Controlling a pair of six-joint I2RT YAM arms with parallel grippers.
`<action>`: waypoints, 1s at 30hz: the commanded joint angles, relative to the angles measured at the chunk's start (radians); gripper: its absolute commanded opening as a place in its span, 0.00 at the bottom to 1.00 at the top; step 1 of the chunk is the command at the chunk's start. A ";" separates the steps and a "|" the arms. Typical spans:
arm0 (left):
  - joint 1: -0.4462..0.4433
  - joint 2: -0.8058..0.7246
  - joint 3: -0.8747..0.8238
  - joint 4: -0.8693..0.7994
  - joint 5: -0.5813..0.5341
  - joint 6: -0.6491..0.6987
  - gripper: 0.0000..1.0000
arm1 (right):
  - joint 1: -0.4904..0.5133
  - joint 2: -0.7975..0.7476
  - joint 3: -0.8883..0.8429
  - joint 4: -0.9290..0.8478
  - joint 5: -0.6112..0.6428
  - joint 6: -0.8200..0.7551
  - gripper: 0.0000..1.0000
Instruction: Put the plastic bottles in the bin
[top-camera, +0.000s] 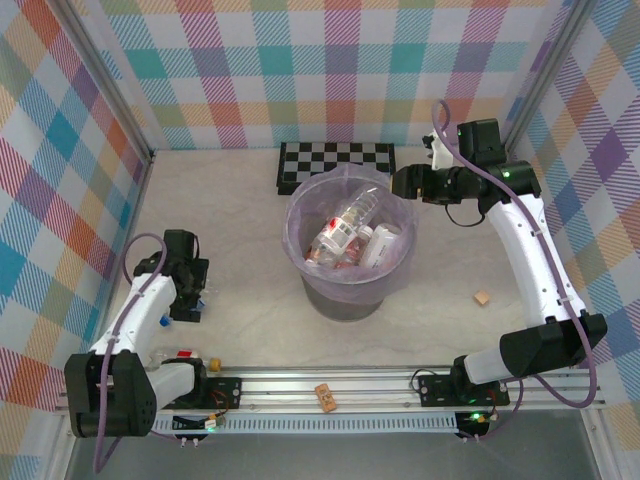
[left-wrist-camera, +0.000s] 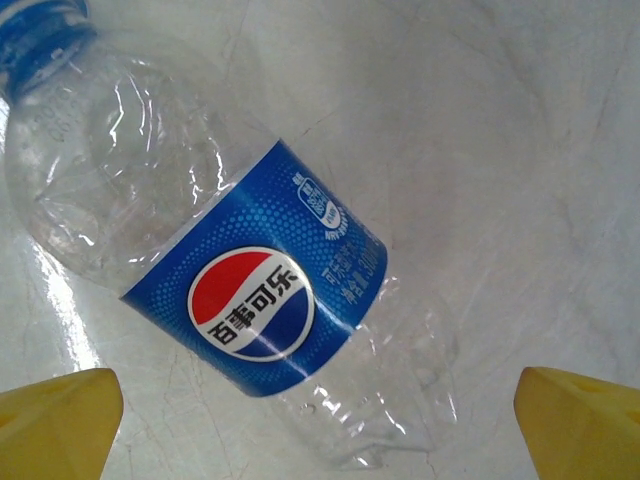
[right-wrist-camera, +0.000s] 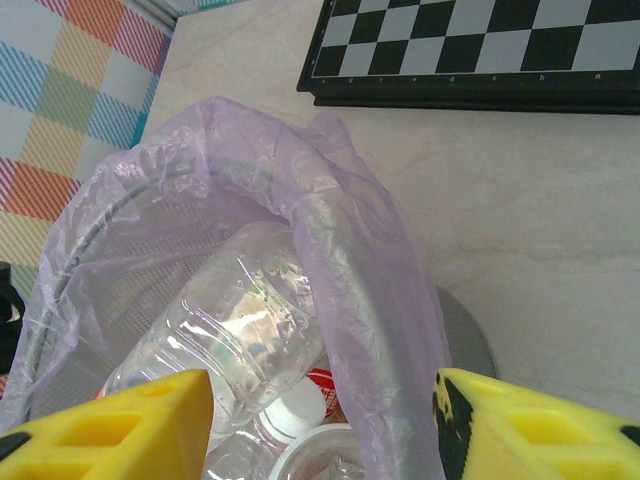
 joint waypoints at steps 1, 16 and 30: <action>0.017 0.030 -0.025 0.059 0.016 -0.043 1.00 | 0.004 0.000 0.004 -0.022 0.002 -0.028 0.60; 0.017 0.192 -0.031 0.157 0.045 -0.018 0.77 | 0.004 -0.002 0.011 -0.039 0.012 -0.031 0.60; 0.017 0.196 0.040 0.080 0.007 0.047 0.62 | 0.004 0.001 0.013 -0.039 0.017 -0.024 0.60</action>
